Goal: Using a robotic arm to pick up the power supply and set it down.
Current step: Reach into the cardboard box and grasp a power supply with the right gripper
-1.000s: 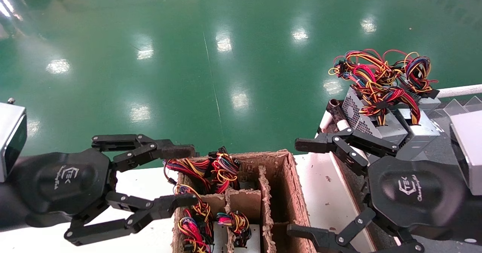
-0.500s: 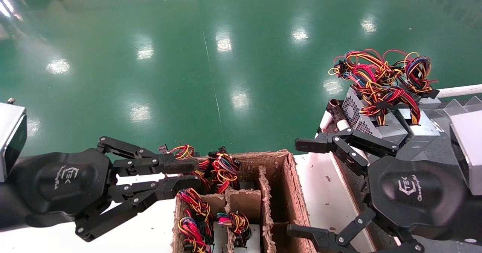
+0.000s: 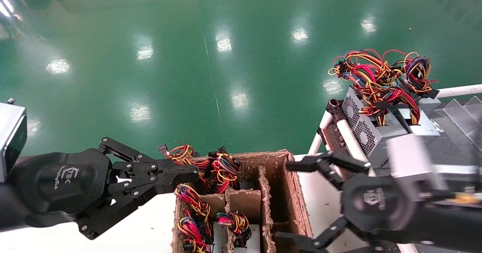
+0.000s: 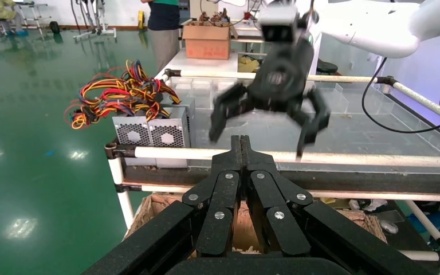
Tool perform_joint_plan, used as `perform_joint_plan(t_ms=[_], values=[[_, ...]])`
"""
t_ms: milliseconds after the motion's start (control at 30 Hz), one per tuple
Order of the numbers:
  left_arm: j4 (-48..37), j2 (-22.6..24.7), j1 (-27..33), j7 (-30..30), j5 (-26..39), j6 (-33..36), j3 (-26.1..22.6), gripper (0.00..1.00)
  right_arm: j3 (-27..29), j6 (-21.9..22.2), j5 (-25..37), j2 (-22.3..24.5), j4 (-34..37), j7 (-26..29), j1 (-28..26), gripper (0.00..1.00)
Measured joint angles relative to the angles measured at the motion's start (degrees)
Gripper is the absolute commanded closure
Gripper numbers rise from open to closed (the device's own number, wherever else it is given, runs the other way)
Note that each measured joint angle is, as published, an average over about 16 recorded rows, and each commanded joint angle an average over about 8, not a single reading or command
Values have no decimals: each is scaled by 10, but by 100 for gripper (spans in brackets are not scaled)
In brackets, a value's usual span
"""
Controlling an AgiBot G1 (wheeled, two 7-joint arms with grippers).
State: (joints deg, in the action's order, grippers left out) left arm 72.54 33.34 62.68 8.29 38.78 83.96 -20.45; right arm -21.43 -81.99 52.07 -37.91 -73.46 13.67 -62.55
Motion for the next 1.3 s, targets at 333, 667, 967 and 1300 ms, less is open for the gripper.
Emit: perform_joint_plan(t_ms=[333,667,967,1300], values=[[0,0,0,0,0,0,0,0,-70,50,130,-61,4,37,-18,97],[0,0,0,0,0,0,0,0,-105,86,193,-112,19,51,-24,100],[0,0,0,0,0,0,0,0,-114,111,210,-141,40,52,-19,100],[0,0,0,0,0,0,0,0,-117,122,210,-159,65,50,-16,100]])
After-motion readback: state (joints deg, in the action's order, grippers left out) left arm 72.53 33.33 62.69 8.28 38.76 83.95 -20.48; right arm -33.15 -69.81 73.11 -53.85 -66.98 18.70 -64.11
